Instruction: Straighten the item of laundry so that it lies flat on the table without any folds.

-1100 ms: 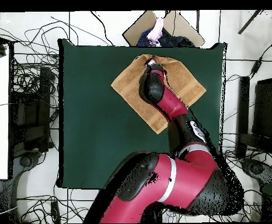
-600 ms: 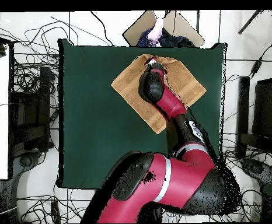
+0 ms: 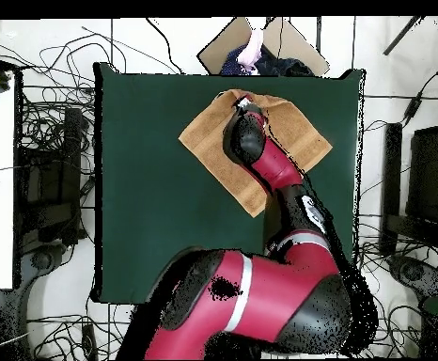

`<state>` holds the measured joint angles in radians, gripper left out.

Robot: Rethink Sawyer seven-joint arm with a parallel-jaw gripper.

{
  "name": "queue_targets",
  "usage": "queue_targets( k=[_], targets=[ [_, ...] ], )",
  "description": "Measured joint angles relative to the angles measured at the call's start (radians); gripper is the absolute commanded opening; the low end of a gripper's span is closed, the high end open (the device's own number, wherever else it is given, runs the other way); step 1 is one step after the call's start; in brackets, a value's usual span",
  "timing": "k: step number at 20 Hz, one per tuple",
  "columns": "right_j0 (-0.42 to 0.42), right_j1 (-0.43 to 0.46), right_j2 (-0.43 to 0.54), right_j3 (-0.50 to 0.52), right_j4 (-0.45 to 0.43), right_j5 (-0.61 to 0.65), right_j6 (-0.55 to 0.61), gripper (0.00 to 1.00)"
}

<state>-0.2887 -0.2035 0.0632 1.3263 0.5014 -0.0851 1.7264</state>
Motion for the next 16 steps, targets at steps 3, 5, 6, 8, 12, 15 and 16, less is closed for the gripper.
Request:
queue_targets(
  k=[3, 5, 6, 8, 12, 15, 16],
  targets=[
    [0.007, -0.036, -0.022, 0.031, 0.001, 0.08, 0.0, 1.0],
    [0.001, -0.073, -0.024, 0.067, 0.0, 0.145, 0.0, 1.0],
    [-0.006, -0.097, -0.024, 0.091, 0.0, 0.177, 0.0, 1.0],
    [-0.018, -0.123, -0.024, 0.118, 0.0, 0.204, 0.0, 1.0],
    [-0.051, -0.161, -0.024, 0.161, 0.0, 0.207, 0.0, 1.0],
    [-0.071, -0.169, -0.024, 0.176, -0.008, 0.192, 0.0, 1.0],
    [-0.077, -0.168, -0.024, 0.178, -0.011, 0.184, 0.0, 1.0]
  ],
)
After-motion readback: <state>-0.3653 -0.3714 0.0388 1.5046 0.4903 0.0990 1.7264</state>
